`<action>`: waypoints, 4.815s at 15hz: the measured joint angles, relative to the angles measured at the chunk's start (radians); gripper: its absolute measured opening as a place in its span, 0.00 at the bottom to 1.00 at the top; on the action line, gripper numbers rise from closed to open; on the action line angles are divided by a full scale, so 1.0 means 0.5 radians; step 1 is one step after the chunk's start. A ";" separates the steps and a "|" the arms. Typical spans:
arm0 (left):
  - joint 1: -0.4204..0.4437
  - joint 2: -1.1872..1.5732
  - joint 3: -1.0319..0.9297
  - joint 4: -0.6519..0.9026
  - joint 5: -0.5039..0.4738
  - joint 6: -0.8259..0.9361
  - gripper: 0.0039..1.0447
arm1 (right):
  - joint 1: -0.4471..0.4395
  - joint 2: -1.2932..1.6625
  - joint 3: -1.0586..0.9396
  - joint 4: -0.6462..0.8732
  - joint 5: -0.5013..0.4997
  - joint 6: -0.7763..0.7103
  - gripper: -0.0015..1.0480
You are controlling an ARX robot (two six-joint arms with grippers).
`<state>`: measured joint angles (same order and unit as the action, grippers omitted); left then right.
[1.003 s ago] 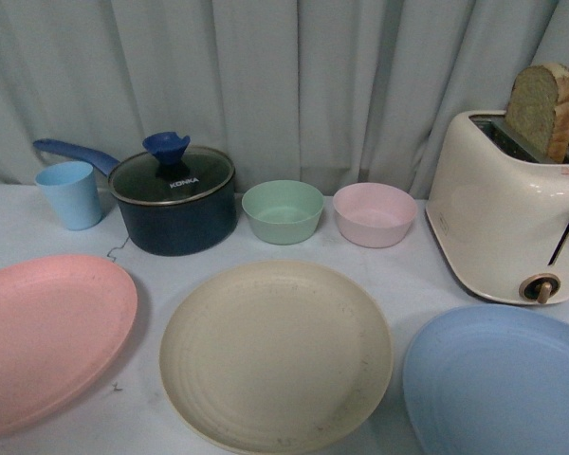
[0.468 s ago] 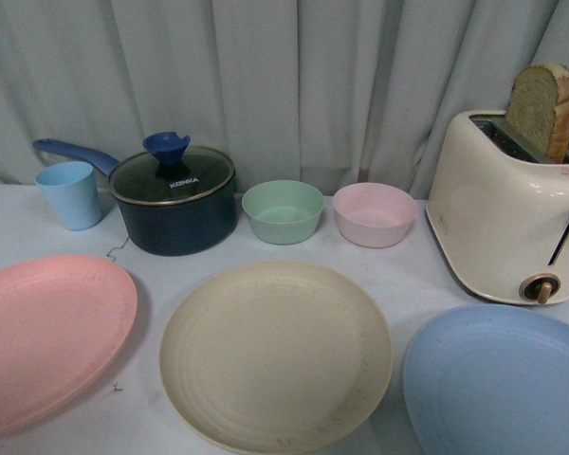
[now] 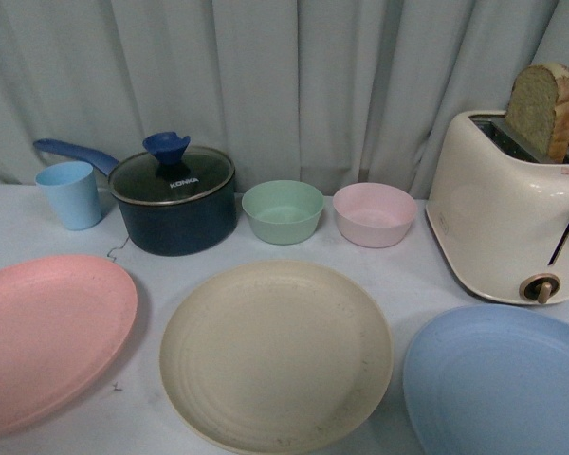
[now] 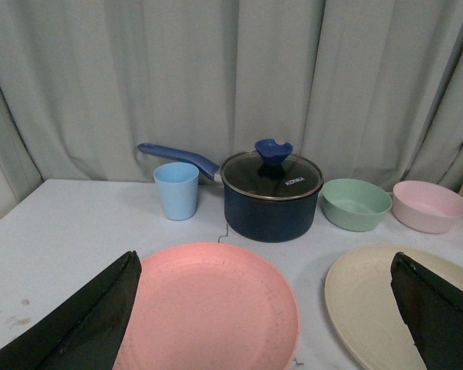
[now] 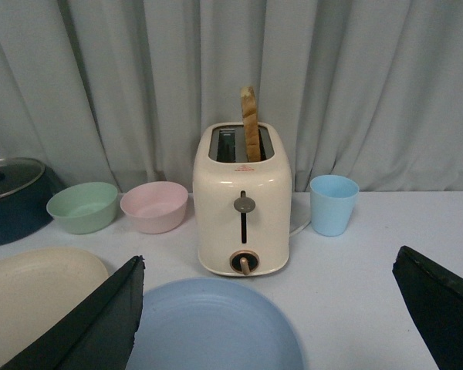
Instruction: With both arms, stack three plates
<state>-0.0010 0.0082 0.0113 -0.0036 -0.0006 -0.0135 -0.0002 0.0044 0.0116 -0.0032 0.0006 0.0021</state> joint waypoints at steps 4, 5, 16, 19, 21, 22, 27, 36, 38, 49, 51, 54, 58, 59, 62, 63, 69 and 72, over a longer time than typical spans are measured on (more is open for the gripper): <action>0.000 0.000 0.000 0.000 0.000 0.000 0.94 | 0.000 0.000 0.000 0.000 0.000 0.000 0.94; 0.000 0.000 0.000 0.000 0.000 0.000 0.94 | 0.000 0.000 0.000 -0.001 0.000 0.000 0.94; 0.000 0.000 0.000 0.000 0.000 0.000 0.94 | 0.000 0.000 0.000 -0.001 0.000 0.000 0.94; 0.000 0.000 0.000 0.000 0.000 0.000 0.94 | 0.000 0.000 0.000 -0.001 0.000 0.000 0.94; 0.000 0.000 0.000 0.000 0.000 0.000 0.94 | 0.000 0.000 0.000 -0.001 0.000 0.000 0.94; 0.000 0.000 0.000 0.000 0.000 0.000 0.94 | 0.000 0.000 0.000 -0.001 0.000 0.000 0.94; 0.000 0.000 0.000 0.000 0.000 0.000 0.94 | 0.000 0.000 0.000 0.000 0.000 0.000 0.94; -0.291 0.562 0.342 -0.680 -0.769 -0.434 0.94 | 0.001 0.000 0.000 0.001 -0.007 -0.001 0.94; -0.106 0.669 0.362 -0.484 -0.905 -0.632 0.94 | 0.001 0.000 0.000 -0.001 -0.003 -0.001 0.94; 0.931 3.429 1.218 1.086 0.267 0.156 0.94 | 0.000 0.000 0.000 -0.001 -0.002 -0.001 0.94; 0.849 3.675 1.331 1.124 0.313 0.228 0.94 | 0.000 0.000 0.000 -0.002 -0.002 -0.001 0.94; 0.783 3.888 1.346 1.249 0.301 0.228 0.94 | 0.000 0.000 0.000 -0.002 -0.002 -0.001 0.94; 0.854 3.941 1.311 1.506 0.246 0.128 0.94 | 0.000 0.000 0.000 -0.001 -0.002 -0.001 0.94; 0.880 3.948 1.291 1.521 0.251 0.121 0.94 | 0.000 0.000 0.000 -0.001 -0.002 -0.001 0.94; 0.944 4.005 1.205 1.625 0.327 0.079 0.94 | 0.000 0.000 0.000 -0.001 -0.002 -0.001 0.94; 0.948 4.041 1.172 1.678 0.354 0.077 0.94 | 0.000 0.000 0.000 -0.002 -0.002 -0.001 0.94; 0.932 4.253 1.138 1.844 0.335 0.024 0.94 | 0.000 0.000 0.000 -0.002 -0.002 -0.001 0.94; 0.921 4.280 1.138 1.866 0.319 -0.013 0.74 | 0.000 0.000 0.000 -0.001 -0.002 -0.001 0.94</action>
<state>0.4595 2.1483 0.5804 0.9295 0.1589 -0.0200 -0.0002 0.0044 0.0116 -0.0036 -0.0002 0.0017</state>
